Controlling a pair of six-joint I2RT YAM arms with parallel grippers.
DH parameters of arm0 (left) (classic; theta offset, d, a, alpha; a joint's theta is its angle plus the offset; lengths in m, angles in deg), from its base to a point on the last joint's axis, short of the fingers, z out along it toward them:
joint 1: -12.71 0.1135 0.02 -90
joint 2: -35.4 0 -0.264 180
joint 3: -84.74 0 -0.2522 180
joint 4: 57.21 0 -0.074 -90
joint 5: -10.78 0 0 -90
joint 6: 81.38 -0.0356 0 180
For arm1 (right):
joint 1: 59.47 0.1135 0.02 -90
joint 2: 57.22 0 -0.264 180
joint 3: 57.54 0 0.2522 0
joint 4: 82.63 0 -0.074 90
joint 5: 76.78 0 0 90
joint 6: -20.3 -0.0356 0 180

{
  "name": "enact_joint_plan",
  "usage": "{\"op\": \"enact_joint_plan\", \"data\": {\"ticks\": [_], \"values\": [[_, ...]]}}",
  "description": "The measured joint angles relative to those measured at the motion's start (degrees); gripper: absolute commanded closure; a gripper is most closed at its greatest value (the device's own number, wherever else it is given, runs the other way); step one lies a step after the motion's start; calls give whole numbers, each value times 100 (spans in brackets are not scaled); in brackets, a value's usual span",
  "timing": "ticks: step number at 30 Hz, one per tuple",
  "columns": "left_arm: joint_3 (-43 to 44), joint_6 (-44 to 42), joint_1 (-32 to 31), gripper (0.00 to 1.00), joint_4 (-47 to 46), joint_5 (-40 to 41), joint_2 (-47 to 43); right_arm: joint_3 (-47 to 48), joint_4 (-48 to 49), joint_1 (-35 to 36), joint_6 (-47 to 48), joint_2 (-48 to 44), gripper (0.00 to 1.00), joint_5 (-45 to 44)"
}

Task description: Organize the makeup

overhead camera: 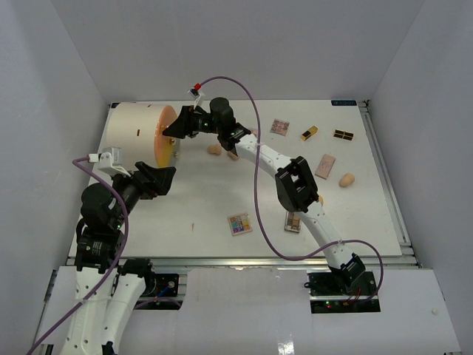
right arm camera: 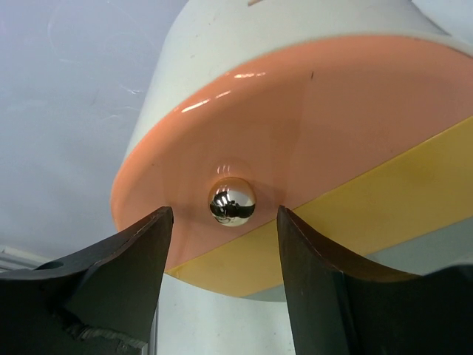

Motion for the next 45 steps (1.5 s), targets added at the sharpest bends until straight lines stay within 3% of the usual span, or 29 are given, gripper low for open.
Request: {"op": "enact_joint_plan", "data": {"ticks": [6, 27, 32, 40, 45], "values": [[-5, 19, 0, 5, 1, 2, -14, 109, 7, 0, 18, 0, 38, -90], [-5, 61, 0, 5, 17, -1, -32, 113, 9, 0, 291, 0, 77, -248], [-5, 60, 0, 5, 24, 26, -32, 74, 50, -42, 289, -2, 79, -193], [41, -61, 0, 5, 116, 408, 231, -954, 342, -267, 284, -588, 80, 118], [273, -213, 0, 5, 144, 644, 662, -2092, 561, -505, 345, -1288, 79, 345]]}}
